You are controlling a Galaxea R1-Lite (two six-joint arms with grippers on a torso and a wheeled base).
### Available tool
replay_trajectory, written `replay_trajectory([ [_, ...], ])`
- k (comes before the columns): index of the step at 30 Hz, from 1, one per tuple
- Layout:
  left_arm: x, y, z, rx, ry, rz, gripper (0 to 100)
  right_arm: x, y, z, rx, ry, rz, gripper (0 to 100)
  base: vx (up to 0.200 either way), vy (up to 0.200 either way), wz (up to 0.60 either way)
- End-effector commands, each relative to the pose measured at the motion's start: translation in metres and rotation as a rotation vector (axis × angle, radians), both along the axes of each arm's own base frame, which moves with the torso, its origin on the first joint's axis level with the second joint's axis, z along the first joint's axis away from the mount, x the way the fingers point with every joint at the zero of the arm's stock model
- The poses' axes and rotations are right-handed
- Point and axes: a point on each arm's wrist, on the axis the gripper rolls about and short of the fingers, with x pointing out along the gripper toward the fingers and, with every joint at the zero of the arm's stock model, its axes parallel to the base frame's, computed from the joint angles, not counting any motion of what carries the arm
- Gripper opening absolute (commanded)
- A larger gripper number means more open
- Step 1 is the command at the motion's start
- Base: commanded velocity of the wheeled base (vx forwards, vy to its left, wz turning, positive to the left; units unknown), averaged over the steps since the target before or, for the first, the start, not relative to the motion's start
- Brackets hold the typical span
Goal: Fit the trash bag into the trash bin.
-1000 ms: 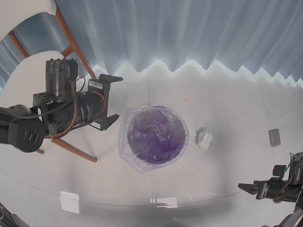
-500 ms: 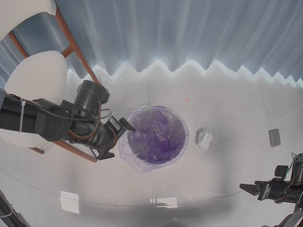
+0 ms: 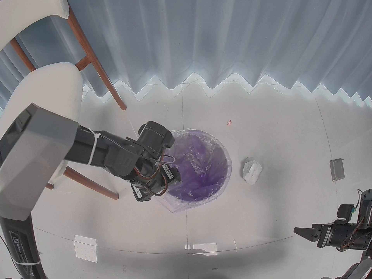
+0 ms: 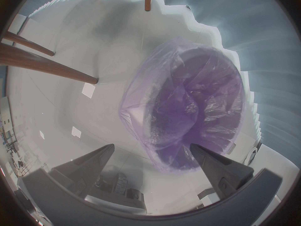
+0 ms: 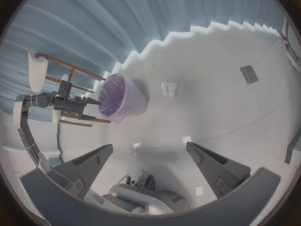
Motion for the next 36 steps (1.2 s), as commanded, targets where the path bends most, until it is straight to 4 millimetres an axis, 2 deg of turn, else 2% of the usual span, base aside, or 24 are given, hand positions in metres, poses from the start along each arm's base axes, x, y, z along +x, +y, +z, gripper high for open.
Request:
replay_trajectory([
  [1, 0.01, -0.009, -0.027, 0.045, 0.03, 0.007, 100, -0.003, 0.0, -0.003, 0.0, 0.015, 0.002, 100, 0.0, 0.0, 0.0],
  [6, 0.03, -0.017, -0.041, 0.062, 0.008, 0.04, 100, -0.004, 0.003, -0.003, 0.002, 0.016, 0.026, 100, 0.0, 0.0, 0.0],
  [15, 0.043, -0.033, -0.051, 0.076, -0.034, 0.045, 100, -0.006, 0.003, -0.002, 0.004, 0.009, 0.031, 100, 0.0, 0.0, 0.0],
  [16, 0.043, -0.034, -0.05, 0.076, -0.038, 0.042, 0, -0.007, 0.003, -0.001, 0.006, 0.003, 0.03, 100, 0.0, 0.0, 0.0],
  [26, 0.044, -0.031, -0.053, 0.094, -0.031, 0.045, 0, -0.014, 0.002, -0.002, 0.018, 0.025, 0.021, 100, 0.0, 0.0, 0.0],
  [31, 0.045, -0.027, -0.041, 0.127, -0.07, -0.007, 0, -0.015, 0.002, -0.001, 0.025, 0.018, 0.019, 100, 0.0, 0.0, 0.0],
  [36, 0.052, -0.013, -0.025, 0.229, -0.139, -0.156, 0, -0.016, 0.002, 0.0, 0.03, 0.013, 0.021, 100, 0.0, 0.0, 0.0],
])
